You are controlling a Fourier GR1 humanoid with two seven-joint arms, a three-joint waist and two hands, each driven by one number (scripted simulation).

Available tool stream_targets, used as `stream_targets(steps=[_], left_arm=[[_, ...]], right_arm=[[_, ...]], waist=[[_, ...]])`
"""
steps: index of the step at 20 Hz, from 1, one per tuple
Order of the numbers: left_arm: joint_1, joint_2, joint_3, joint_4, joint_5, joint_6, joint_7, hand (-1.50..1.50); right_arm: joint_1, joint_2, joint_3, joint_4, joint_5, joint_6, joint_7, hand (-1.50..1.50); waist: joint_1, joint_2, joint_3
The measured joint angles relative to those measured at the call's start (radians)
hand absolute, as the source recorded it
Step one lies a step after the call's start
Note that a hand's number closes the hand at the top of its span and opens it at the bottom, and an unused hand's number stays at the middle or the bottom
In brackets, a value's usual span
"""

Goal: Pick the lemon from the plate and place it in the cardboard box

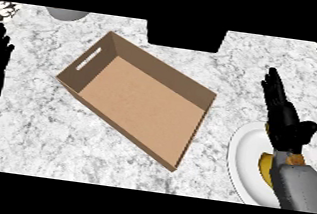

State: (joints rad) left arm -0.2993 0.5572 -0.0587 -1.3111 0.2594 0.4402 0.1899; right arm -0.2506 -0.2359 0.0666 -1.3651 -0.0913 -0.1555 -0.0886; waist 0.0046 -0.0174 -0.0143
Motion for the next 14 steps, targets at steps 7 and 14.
stream_targets(steps=[7, 14], left_arm=[[0.001, 0.011, -0.117, -0.119, -0.042, -0.154, -0.119, 0.0], [0.05, 0.006, -0.209, -0.198, -0.057, -0.293, -0.251, 0.0]], right_arm=[[0.005, -0.257, -0.134, -0.171, -0.079, 0.199, -0.057, -1.5], [0.185, -0.509, -0.304, -0.116, -0.063, 0.426, -0.365, -1.5]], waist=[[-0.066, -0.006, 0.01], [-0.052, 0.009, 0.015]])
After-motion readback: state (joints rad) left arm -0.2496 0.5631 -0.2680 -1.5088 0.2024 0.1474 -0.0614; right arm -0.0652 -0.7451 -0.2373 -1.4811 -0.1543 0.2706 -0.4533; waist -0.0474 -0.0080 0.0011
